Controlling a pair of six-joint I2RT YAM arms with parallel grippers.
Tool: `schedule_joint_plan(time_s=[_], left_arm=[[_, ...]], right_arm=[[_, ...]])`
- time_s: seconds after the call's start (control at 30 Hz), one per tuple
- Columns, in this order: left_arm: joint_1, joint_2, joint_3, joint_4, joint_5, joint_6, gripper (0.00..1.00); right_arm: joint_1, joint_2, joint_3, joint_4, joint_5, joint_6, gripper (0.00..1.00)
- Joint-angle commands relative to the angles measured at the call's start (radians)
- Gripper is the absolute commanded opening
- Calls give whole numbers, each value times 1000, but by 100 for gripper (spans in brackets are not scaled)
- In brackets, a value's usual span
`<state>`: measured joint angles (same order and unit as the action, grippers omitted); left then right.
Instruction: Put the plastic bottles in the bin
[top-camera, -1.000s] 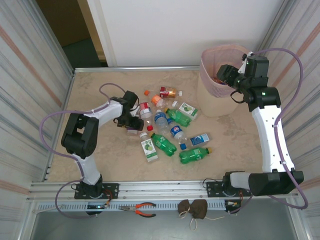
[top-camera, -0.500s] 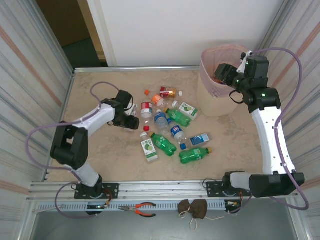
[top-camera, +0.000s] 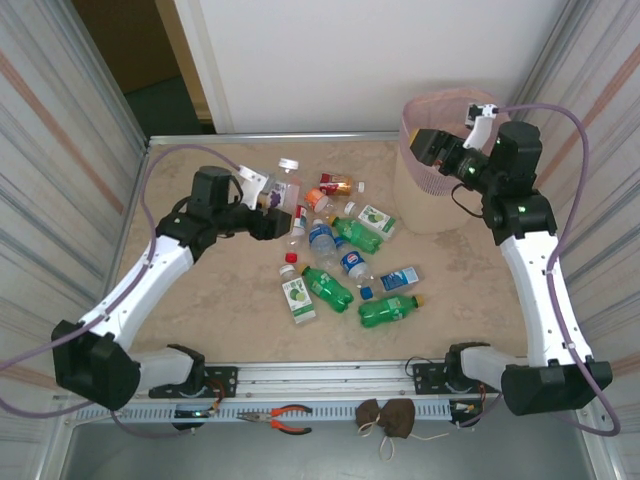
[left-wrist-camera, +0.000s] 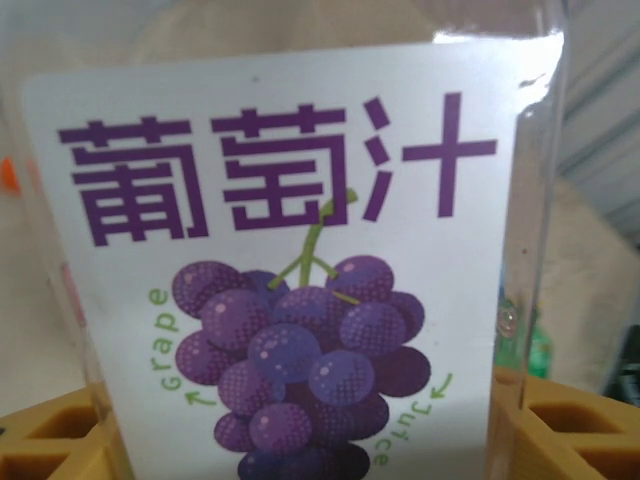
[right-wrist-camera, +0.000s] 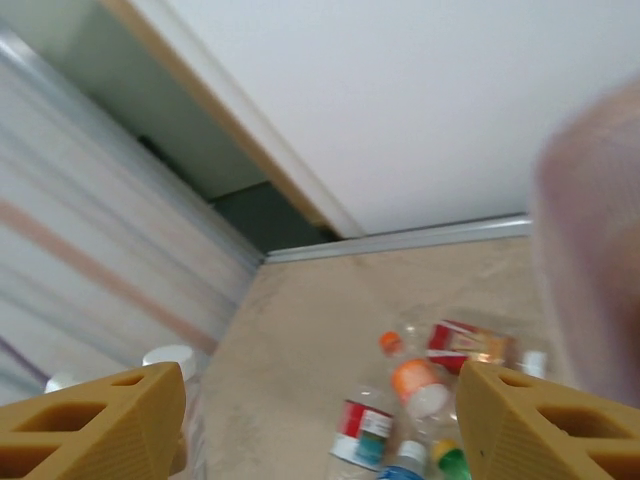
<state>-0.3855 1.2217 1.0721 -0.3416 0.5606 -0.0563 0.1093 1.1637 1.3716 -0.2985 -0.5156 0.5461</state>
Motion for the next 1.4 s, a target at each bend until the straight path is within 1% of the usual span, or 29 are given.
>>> schedule_joint_plan(time_s=[0.0,0.1,0.27,0.33,0.43,0.5,0.63,0.67,0.73,0.8,0.9,0.97,1.03,1.1,1.3,1.37], left_arm=[[1,-44,-19,181,202,-15,65],[-9,-54,-10,244,266,-32,64],[-38,-51,7,340,378,-56,63],[-57,-54,20,346,381,-51,63],[-82,-60,36,345,369,-32,63],[-98,-59,51,328,326,-20,62],[-146,-55,114,175,103,66,60],[-154,-52,123,151,69,83,60],[-164,-46,127,133,18,98,60],[-172,-41,130,121,-28,108,60],[-183,-35,135,101,-94,119,61],[-191,-31,141,80,-156,129,61],[-193,-26,146,61,-195,140,60],[-196,-20,150,46,-211,149,60],[-203,-11,152,50,-209,157,61],[-203,-9,152,50,-208,158,62]], right_arm=[[46,-21,1,111,-121,23,70],[124,-8,22,99,-118,5,71],[292,12,42,84,-113,-147,77],[349,17,42,84,-86,-191,79],[433,35,50,93,-16,-180,81],[483,55,62,80,56,-151,83],[590,108,115,-20,287,-89,82],[614,120,121,-34,333,-70,81],[647,141,123,-45,387,-34,79],[671,163,122,-50,421,-1,77],[690,187,131,-75,464,29,71],[695,188,129,-81,488,46,68],[697,189,123,-84,504,66,64],[697,191,125,-87,508,79,61],[696,208,131,-84,494,108,48],[697,211,131,-84,496,116,45]])
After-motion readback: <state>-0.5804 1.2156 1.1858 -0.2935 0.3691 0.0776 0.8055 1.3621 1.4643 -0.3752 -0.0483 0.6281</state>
